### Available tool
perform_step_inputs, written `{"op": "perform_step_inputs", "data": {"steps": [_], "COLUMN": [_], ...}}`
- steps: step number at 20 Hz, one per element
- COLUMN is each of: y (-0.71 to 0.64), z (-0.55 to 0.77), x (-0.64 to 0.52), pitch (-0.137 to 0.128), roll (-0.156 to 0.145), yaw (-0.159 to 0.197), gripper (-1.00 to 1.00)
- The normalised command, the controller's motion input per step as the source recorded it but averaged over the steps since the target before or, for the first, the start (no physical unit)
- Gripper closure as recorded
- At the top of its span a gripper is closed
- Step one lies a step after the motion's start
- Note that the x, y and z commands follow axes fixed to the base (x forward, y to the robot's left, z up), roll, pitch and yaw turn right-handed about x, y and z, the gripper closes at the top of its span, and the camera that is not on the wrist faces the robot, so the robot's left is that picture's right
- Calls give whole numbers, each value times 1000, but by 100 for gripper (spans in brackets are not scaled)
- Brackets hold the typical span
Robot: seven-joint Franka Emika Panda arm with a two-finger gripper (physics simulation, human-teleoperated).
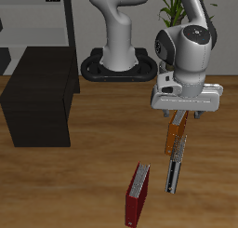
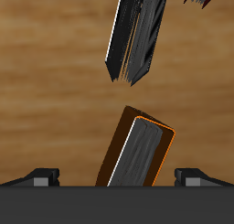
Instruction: Place the orange book upright on top of the shelf
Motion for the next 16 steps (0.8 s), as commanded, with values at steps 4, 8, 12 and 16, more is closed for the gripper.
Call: {"op": "perform_step_inputs", "data": {"steps": [4,8,12,16], "y": [-13,-96,-122,-170], "z": [-239,-133,11,166], "x": [58,28,-2,-30], "pitch": [29,36,-2,-43], "roll": [-2,7,-8,-25], "yaw": [26,-34,-12,5], "gripper": [100,100,100,100]}}
